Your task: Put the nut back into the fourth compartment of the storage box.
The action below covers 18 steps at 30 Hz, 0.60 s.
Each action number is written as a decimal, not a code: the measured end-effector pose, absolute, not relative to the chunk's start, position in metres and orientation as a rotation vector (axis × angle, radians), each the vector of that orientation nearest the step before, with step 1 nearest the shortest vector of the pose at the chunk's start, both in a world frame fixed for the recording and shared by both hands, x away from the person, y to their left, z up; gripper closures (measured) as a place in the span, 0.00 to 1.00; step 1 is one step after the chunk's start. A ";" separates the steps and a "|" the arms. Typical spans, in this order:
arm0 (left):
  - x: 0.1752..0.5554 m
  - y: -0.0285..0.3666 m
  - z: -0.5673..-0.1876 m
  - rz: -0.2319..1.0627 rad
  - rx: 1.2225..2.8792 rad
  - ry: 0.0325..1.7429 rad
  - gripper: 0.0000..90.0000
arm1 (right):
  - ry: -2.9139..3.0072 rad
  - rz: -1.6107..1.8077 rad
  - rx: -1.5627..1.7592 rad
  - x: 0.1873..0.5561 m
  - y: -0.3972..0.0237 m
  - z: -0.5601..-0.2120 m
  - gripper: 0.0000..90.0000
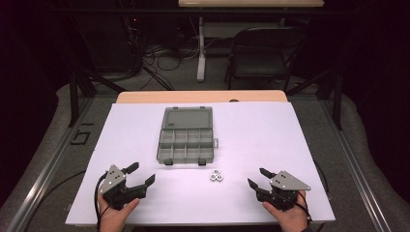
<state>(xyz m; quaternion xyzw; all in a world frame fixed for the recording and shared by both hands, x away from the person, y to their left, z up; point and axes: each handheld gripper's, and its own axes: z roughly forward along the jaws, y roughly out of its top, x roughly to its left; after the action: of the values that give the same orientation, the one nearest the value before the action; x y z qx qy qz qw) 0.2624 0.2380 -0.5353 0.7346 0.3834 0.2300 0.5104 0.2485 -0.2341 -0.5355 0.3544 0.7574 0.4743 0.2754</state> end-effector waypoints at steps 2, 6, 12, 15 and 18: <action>0.262 0.238 -0.535 0.546 1.768 0.932 0.26 | 2.053 1.248 0.957 0.248 -0.232 -0.535 0.48; 0.263 0.236 -0.536 0.539 1.771 0.910 0.25 | 2.088 1.225 0.978 0.247 -0.228 -0.536 0.49; 0.260 0.236 -0.536 0.547 1.791 0.904 0.25 | 2.127 1.202 0.973 0.255 -0.215 -0.528 0.54; 0.261 0.237 -0.538 0.542 1.812 0.905 0.25 | 2.161 1.204 0.957 0.259 -0.208 -0.528 0.59; 0.262 0.239 -0.539 0.542 1.802 0.921 0.25 | 2.227 1.190 0.968 0.270 -0.196 -0.532 0.64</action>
<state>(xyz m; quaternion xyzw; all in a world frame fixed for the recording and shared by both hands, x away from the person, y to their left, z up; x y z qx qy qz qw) 0.2618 0.2390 -0.5387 0.7451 0.3808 0.2243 0.4995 0.2699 -0.1965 -0.5321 0.3495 0.8039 0.4295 0.2170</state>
